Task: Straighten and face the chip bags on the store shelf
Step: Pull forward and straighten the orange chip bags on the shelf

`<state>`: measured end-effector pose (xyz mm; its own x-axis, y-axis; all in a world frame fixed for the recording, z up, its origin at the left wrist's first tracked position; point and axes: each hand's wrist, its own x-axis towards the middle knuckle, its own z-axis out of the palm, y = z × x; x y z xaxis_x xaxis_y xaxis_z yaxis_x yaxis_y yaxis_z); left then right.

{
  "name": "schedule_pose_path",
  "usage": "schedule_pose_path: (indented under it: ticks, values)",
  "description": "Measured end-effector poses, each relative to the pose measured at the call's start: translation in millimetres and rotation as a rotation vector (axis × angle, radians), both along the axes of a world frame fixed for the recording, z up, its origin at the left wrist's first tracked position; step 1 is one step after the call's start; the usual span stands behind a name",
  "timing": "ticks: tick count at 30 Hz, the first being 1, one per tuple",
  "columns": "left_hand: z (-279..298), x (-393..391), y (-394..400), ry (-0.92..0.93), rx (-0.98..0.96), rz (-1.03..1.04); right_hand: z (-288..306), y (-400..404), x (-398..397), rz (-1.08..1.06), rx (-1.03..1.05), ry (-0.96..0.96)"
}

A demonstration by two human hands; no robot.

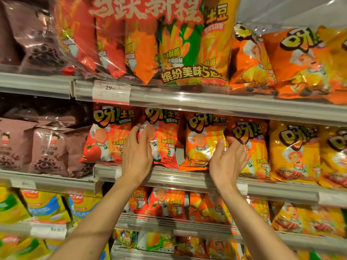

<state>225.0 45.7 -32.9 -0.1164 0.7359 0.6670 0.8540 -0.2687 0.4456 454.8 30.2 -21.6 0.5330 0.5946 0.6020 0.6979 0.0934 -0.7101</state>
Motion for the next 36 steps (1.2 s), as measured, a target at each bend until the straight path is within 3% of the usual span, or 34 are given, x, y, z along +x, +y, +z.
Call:
schedule_pose_path:
  ticks: [13,22,25,30,36]
  values:
    - [-6.2,12.4,-5.1,0.039,-0.041,-0.074,13.1,-13.8,32.1,0.208,-0.247,-0.297]
    - [-17.0,13.5,-1.0,0.069,-0.076,-0.082,17.5,-15.9,33.9,0.282,-0.171,-0.020]
    - [-16.2,13.4,-2.3,0.038,-0.079,-0.103,10.4,-11.4,25.0,0.258,-0.142,-0.071]
    - [-9.5,23.9,-14.2,0.082,0.103,-0.114,1.2,-1.1,22.5,0.246,-0.121,-0.007]
    - [-2.3,62.1,-17.6,0.339,0.045,-0.235,-1.7,-7.0,25.1,0.199,-0.090,-0.148]
